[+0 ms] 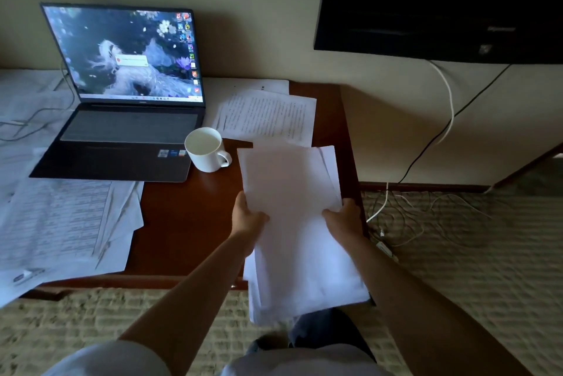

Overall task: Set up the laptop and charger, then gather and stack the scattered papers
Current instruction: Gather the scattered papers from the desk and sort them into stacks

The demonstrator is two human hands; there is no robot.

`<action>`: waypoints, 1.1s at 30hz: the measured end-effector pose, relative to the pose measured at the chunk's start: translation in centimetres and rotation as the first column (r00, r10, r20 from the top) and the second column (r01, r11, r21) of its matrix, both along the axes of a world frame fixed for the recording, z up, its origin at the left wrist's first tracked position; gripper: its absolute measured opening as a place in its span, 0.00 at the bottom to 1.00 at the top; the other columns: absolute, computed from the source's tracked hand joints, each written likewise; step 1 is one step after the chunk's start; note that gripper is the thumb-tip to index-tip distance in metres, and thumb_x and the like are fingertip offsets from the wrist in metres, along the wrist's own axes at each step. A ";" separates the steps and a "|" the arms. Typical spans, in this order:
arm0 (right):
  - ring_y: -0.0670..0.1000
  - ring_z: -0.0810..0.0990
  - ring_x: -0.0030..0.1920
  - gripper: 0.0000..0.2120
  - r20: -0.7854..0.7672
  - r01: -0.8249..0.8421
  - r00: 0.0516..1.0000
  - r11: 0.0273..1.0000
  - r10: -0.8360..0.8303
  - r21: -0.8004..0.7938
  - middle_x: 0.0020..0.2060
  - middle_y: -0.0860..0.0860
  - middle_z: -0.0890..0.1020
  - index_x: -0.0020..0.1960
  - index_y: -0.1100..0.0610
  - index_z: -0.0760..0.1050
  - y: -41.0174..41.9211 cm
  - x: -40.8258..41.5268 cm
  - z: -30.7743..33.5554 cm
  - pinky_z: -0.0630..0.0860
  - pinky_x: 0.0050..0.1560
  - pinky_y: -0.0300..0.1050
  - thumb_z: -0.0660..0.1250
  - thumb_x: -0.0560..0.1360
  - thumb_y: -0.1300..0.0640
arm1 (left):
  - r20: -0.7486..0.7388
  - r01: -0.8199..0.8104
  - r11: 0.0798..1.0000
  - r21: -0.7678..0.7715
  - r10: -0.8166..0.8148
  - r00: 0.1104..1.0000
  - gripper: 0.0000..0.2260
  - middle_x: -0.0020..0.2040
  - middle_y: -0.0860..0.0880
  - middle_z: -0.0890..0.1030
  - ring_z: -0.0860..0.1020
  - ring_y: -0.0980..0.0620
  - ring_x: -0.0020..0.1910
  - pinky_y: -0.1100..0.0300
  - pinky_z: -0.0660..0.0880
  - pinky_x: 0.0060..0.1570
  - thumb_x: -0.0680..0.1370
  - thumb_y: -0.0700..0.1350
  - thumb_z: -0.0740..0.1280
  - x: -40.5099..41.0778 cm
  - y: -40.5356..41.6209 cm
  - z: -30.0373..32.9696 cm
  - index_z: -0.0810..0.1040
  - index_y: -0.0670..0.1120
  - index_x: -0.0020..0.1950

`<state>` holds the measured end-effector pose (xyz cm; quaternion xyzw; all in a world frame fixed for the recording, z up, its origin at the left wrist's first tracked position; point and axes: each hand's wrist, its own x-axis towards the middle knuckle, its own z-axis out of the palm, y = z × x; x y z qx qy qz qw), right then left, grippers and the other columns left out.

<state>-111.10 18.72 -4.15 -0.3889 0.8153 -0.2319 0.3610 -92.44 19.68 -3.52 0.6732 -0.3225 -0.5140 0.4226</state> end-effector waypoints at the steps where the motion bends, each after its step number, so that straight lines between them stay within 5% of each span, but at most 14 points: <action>1: 0.58 0.78 0.49 0.21 0.115 0.036 0.993 0.998 -0.031 -0.041 0.54 0.57 0.78 0.63 0.60 0.69 0.2 0.2 0.5 0.72 0.44 0.44 0.66 0.70 0.60 | 0.021 0.009 0.998 -0.062 -0.008 1.000 0.22 0.47 0.46 0.78 0.77 0.49 0.44 0.64 0.74 0.31 0.68 0.25 0.63 0.0 -0.2 0.7 0.71 0.46 0.55; 8: 0.55 0.78 0.55 0.26 0.481 0.148 0.876 0.925 0.042 -0.350 0.57 0.53 0.79 0.67 0.56 0.68 -2.0 1.3 7.0 0.76 0.54 0.49 0.67 0.70 0.65 | -0.026 -0.062 0.928 -0.366 0.057 0.998 0.22 0.43 0.50 0.76 0.75 0.55 0.40 0.62 0.76 0.38 0.68 0.26 0.64 1.1 -1.3 9.5 0.71 0.49 0.55; 12: 0.55 0.77 0.42 0.07 0.533 0.198 0.845 0.897 0.048 -0.395 0.38 0.53 0.78 0.44 0.59 0.74 -2.5 1.9 11.2 0.73 0.40 0.42 0.67 0.70 0.69 | 0.002 -0.069 0.889 -0.452 0.078 0.997 0.18 0.39 0.50 0.77 0.75 0.54 0.36 0.65 0.74 0.31 0.67 0.27 0.64 2.3 -1.7 12.5 0.73 0.39 0.55; 14: 0.53 0.74 0.38 0.09 0.533 0.258 0.846 0.865 0.014 -0.431 0.34 0.52 0.75 0.39 0.58 0.71 -2.5 2.6 12.5 0.69 0.34 0.41 0.67 0.70 0.69 | 0.011 -0.077 0.873 -0.481 0.094 0.996 0.18 0.39 0.51 0.78 0.76 0.55 0.36 0.64 0.75 0.32 0.68 0.25 0.63 2.2 -1.3 13.5 0.74 0.40 0.55; 16: 0.51 0.73 0.37 0.10 0.554 0.290 0.831 0.817 0.044 -0.499 0.38 0.52 0.76 0.44 0.57 0.72 -2.5 3.5 13.3 0.70 0.32 0.38 0.64 0.71 0.71 | -0.016 -0.107 0.861 -0.497 0.114 0.993 0.19 0.41 0.52 0.79 0.77 0.56 0.38 0.62 0.76 0.36 0.70 0.27 0.65 2.1 -0.8 14.1 0.74 0.42 0.57; 19: 0.50 0.75 0.46 0.25 0.495 0.201 0.856 0.789 0.147 -0.581 0.53 0.51 0.76 0.66 0.56 0.66 -1.8 3.8 13.2 0.70 0.33 0.26 0.63 0.71 0.70 | -0.029 -0.098 0.873 -0.477 0.096 0.995 0.19 0.44 0.53 0.80 0.79 0.55 0.42 0.62 0.77 0.39 0.69 0.35 0.75 2.4 -0.1 13.9 0.74 0.45 0.57; 21: 0.49 0.75 0.51 0.33 0.453 0.174 0.879 0.788 0.145 -0.590 0.61 0.48 0.73 0.74 0.53 0.58 -1.1 3.6 12.9 0.71 0.41 0.33 0.62 0.72 0.70 | -0.018 -0.074 0.896 -0.438 0.073 0.997 0.19 0.45 0.51 0.81 0.81 0.52 0.44 0.60 0.78 0.40 0.68 0.39 0.77 2.8 0.3 13.4 0.76 0.45 0.56; 24: 0.51 0.78 0.48 0.39 0.432 0.197 0.898 0.798 0.086 -0.570 0.63 0.47 0.72 0.76 0.48 0.50 -1.0 3.9 13.3 0.75 0.43 0.43 0.59 0.71 0.71 | 0.007 -0.077 0.902 -0.425 0.089 0.996 0.20 0.46 0.48 0.81 0.81 0.48 0.45 0.62 0.78 0.37 0.67 0.40 0.78 3.0 0.6 13.4 0.75 0.43 0.56; 27: 0.56 0.77 0.57 0.38 0.378 0.193 0.922 0.750 0.081 -0.633 0.65 0.53 0.74 0.75 0.48 0.56 -1.5 4.8 14.4 0.76 0.56 0.52 0.57 0.67 0.69 | 0.045 -0.088 0.894 -0.439 0.120 0.992 0.21 0.45 0.48 0.80 0.79 0.50 0.43 0.64 0.76 0.35 0.66 0.39 0.78 2.6 0.4 14.2 0.75 0.43 0.56; 30: 0.53 0.77 0.45 0.37 0.322 0.129 0.939 0.738 0.125 -0.663 0.56 0.54 0.77 0.74 0.46 0.56 -1.6 5.1 14.7 0.75 0.46 0.45 0.58 0.68 0.67 | 0.038 -0.114 0.882 -0.457 0.148 0.988 0.22 0.44 0.52 0.79 0.79 0.55 0.42 0.63 0.76 0.36 0.66 0.39 0.78 2.1 0.4 14.8 0.74 0.45 0.56; 33: 0.57 0.77 0.57 0.39 0.285 0.119 0.953 0.739 0.102 -0.663 0.62 0.53 0.75 0.74 0.42 0.54 -1.0 4.2 13.0 0.76 0.50 0.42 0.58 0.67 0.65 | 0.023 -0.101 0.890 -0.444 0.124 0.992 0.26 0.46 0.52 0.78 0.78 0.54 0.44 0.58 0.78 0.38 0.66 0.38 0.78 2.3 0.8 13.8 0.71 0.48 0.59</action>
